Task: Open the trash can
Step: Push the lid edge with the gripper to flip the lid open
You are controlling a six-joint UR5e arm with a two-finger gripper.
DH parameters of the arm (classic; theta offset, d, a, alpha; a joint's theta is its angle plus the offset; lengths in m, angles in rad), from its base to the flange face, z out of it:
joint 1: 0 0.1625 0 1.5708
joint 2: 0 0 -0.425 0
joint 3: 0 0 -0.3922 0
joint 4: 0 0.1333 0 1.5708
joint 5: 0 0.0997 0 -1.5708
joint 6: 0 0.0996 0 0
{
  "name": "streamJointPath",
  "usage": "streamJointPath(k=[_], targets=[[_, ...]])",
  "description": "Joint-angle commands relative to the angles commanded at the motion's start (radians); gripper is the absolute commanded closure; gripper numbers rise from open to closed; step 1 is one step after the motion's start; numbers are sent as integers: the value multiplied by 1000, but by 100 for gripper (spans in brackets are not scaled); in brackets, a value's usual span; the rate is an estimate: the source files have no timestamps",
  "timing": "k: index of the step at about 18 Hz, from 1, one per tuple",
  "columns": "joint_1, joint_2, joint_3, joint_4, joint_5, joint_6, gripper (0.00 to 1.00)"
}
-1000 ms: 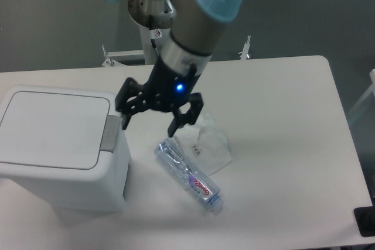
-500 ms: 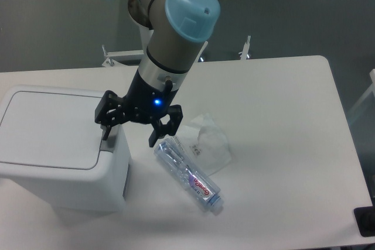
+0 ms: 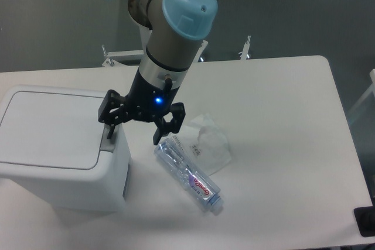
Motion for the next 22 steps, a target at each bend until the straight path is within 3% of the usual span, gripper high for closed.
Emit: streamJointPath(k=[12, 18, 22], targets=[[2, 0, 15, 3, 9, 0, 0], [14, 15, 28, 93, 11, -2, 0], [78, 20, 37, 193, 9, 2, 0]])
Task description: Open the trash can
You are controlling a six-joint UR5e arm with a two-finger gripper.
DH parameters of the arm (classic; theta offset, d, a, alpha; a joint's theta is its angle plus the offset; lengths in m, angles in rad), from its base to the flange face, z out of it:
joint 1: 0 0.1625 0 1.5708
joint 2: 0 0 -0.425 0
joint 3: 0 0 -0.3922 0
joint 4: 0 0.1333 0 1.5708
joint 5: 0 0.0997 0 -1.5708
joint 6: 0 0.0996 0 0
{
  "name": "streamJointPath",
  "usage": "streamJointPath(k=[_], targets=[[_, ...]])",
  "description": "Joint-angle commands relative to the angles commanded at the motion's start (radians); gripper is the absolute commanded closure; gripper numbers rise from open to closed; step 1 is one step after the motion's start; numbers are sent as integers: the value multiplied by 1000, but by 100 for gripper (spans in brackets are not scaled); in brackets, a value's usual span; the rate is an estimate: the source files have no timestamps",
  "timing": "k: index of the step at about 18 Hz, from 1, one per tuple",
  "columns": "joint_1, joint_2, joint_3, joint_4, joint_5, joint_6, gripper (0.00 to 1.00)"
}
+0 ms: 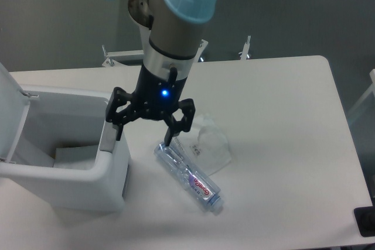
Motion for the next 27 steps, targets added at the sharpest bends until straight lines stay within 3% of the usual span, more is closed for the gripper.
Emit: streamJointPath(k=[4, 10, 15, 20, 23, 27], targets=[[84, -3, -20, 19, 15, 84, 0], [222, -3, -139, 16, 283, 386, 0], [341, -15, -195, 19, 301, 616, 0], [394, -38, -225, 22, 350, 920, 0], [430, -57, -230, 22, 422, 977, 0], [450, -83, -224, 43, 422, 1042, 0]])
